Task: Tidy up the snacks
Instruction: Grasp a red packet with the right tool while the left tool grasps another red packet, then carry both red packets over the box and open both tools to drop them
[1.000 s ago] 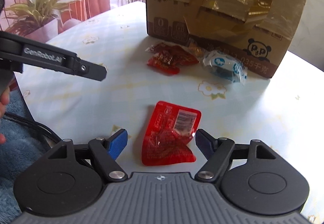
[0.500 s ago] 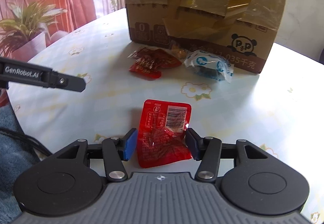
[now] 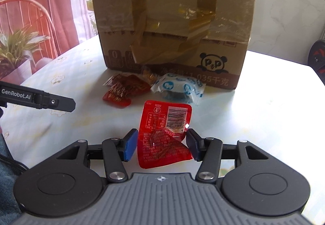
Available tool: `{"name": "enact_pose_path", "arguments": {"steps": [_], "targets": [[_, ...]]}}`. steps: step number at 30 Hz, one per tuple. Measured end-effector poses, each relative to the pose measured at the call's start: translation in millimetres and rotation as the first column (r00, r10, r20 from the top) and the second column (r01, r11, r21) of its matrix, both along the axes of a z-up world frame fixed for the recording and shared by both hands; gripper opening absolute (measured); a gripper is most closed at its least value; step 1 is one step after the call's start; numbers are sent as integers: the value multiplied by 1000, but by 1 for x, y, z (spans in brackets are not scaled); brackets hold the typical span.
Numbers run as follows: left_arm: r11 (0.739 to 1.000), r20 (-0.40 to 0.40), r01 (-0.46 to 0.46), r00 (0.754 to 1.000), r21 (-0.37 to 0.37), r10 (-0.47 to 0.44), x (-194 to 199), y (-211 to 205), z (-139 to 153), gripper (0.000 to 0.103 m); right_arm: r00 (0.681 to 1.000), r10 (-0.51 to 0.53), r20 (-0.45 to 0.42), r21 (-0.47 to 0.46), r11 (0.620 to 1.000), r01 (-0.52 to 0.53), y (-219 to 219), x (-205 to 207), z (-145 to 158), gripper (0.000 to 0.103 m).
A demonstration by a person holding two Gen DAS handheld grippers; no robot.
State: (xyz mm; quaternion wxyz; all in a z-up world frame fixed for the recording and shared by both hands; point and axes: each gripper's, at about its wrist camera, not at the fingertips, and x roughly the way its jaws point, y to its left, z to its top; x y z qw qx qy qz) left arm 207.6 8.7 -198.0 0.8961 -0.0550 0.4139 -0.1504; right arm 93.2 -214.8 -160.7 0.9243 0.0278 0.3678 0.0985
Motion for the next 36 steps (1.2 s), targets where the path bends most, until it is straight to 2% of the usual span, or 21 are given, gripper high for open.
{"name": "enact_pose_path", "arguments": {"steps": [6, 11, 13, 17, 19, 20, 24, 27, 36], "targets": [[991, 68, 94, 993, 94, -101, 26, -36, -2, 86, 1000, -9, 30, -12, 1000, 9, -11, 4, 3, 55], [968, 100, 185, 974, 168, -204, 40, -66, -10, 86, 999, -19, 34, 3, 1000, 19, -20, 9, 3, 55], [960, 93, 197, 971, 199, -219, 46, -75, -15, 86, 999, -21, 35, 12, 1000, 20, -23, 11, 2, 55], [958, 77, 197, 973, 210, -217, 55, -83, -23, 83, 999, -24, 33, 20, 1000, 23, -28, 12, 1, 55], [950, 70, 215, 969, 225, -236, 58, -87, -27, 75, 999, -30, 31, 18, 999, 30, -30, 13, 0, 55], [947, 66, 222, 968, 232, -243, 59, -88, -29, 75, 999, -35, 30, 19, 999, 35, -32, 13, 0, 55], [944, 85, 227, 964, 240, -253, 56, -86, -32, 65, 998, -52, 33, 33, 998, 51, -36, 15, 1, 55], [948, 94, 236, 961, 212, -261, 51, -82, -31, 60, 998, -50, 31, 30, 998, 49, -35, 15, 0, 56], [959, 107, 236, 961, 157, -254, 30, -62, -15, 57, 998, -47, 44, 26, 999, 46, -33, 14, 4, 56]]}}
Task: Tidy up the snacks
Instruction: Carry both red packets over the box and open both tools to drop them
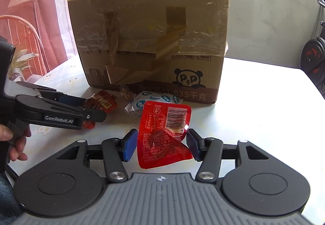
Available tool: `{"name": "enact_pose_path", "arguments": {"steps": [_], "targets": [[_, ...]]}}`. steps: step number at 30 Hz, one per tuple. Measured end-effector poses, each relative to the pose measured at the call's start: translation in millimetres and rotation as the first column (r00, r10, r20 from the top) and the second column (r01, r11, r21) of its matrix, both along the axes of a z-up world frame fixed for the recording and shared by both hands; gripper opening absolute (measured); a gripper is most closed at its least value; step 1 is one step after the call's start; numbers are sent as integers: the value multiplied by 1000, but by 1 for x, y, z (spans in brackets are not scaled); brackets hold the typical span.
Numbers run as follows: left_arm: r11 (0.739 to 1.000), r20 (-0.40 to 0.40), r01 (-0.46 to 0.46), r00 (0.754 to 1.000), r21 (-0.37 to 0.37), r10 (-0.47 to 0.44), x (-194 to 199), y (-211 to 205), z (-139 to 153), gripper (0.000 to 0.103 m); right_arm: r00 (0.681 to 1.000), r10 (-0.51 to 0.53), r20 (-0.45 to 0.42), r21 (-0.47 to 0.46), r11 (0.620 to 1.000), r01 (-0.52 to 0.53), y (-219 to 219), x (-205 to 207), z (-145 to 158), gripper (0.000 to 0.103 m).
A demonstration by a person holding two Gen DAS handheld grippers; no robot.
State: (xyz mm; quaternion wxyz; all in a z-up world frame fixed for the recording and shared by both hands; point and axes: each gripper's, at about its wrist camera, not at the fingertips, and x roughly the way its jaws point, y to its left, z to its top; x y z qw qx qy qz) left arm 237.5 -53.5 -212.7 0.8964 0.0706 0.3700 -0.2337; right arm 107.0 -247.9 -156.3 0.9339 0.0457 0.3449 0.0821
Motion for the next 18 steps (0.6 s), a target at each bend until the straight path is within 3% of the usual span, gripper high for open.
{"name": "enact_pose_path", "arguments": {"steps": [9, 18], "targets": [[996, 104, -1, 995, -89, 10, -19, 21, 56, 57, 995, 21, 96, -25, 1000, -19, 5, -4, 32, 55], [982, 307, 47, 952, -183, 12, -12, 23, 146, 57, 959, 60, 278, -79, 996, -40, 8, 13, 101, 56]]}}
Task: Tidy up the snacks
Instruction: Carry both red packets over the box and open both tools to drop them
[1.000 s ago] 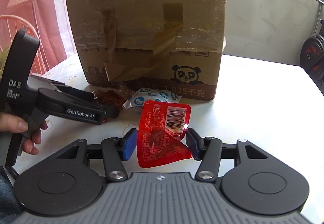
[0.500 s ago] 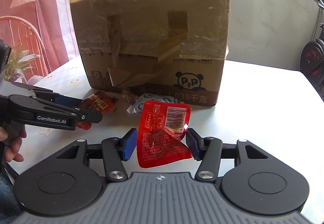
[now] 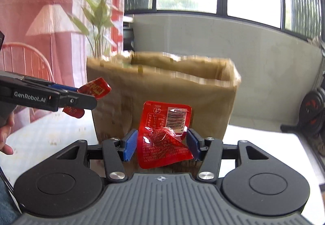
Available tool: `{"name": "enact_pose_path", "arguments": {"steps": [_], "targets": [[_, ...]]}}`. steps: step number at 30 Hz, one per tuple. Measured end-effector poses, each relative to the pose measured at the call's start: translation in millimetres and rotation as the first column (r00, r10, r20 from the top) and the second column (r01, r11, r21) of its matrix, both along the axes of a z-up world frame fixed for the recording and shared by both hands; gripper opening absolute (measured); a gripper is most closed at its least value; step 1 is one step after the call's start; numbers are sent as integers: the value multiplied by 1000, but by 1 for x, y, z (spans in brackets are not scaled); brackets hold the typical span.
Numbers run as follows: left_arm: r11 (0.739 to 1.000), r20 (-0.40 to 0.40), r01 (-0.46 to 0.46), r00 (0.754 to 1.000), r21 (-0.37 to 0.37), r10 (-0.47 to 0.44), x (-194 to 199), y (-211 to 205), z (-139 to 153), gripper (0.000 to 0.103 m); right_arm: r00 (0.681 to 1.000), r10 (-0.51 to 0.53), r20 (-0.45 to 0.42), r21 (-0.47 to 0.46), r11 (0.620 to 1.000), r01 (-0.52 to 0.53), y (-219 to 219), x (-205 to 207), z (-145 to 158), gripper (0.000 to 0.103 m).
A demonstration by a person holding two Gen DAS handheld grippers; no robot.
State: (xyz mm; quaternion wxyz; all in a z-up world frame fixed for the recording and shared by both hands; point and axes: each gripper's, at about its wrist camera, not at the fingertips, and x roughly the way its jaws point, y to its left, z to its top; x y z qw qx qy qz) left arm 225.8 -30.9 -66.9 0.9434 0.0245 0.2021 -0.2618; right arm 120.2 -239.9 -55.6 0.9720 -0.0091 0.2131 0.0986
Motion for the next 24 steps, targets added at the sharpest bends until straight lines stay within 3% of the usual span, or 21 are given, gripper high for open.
{"name": "enact_pose_path", "arguments": {"steps": [5, 10, 18, 21, 24], "targets": [[1000, 60, 4, 998, -2, -4, 17, -11, 29, 58, 997, 25, 69, 5, 1000, -26, -8, 20, 32, 56], [1000, 70, -7, 998, -17, 8, 50, -27, 45, 58, 997, 2, 79, 35, 999, -5, -24, 59, 53, 56], [998, 73, -54, 996, 16, 52, 89, -52, 50, 59, 999, -23, 34, -25, 999, 24, -27, 118, 51, 56], [997, 51, -67, 997, 27, 65, 98, -58, 46, 63, 999, -30, 11, -39, 999, 30, -24, 128, 45, 56], [997, 53, -72, 996, 41, 70, 100, -62, 43, 74, 999, -32, -2, -44, 999, 32, -24, 131, 41, 61]]}}
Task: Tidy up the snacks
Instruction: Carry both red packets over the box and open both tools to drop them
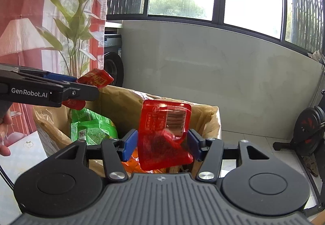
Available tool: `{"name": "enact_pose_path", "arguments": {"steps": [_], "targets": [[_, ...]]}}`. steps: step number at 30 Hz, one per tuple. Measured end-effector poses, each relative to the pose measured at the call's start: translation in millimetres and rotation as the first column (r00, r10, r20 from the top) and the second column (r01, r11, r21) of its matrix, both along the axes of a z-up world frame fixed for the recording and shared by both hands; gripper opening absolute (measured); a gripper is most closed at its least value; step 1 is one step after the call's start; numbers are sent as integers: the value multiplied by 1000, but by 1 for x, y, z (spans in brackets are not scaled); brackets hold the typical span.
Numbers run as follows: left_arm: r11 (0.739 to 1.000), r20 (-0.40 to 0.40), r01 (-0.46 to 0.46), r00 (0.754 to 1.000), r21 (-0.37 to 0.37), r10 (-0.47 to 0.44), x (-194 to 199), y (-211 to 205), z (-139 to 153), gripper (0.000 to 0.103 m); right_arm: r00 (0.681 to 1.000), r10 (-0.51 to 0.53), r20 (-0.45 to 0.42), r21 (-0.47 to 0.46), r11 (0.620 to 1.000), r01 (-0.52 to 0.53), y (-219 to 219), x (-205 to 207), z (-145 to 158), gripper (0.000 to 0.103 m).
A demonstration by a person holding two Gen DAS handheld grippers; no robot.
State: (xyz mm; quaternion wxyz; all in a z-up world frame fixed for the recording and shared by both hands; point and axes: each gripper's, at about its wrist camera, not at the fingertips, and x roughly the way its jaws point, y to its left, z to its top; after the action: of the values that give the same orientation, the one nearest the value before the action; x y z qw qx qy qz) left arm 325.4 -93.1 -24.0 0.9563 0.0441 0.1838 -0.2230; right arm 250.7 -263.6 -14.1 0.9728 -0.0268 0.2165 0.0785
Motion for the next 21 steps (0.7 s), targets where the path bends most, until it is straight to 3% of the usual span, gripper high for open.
{"name": "enact_pose_path", "arguments": {"steps": [3, 15, 21], "targets": [[1000, -12, -7, 1000, 4, 7, 3, 4, -4, 77, 1000, 4, 5, -5, 1000, -4, -1, -5, -2, 72], [996, -18, -48, 999, -75, 47, -31, 64, 10, 80, 998, 46, 36, 70, 996, -48, -2, -50, 8, 72], [992, -62, -89, 995, -92, 83, -59, 99, -9, 81, 999, 17, 41, 107, 994, -21, -6, -81, 3, 76]]}}
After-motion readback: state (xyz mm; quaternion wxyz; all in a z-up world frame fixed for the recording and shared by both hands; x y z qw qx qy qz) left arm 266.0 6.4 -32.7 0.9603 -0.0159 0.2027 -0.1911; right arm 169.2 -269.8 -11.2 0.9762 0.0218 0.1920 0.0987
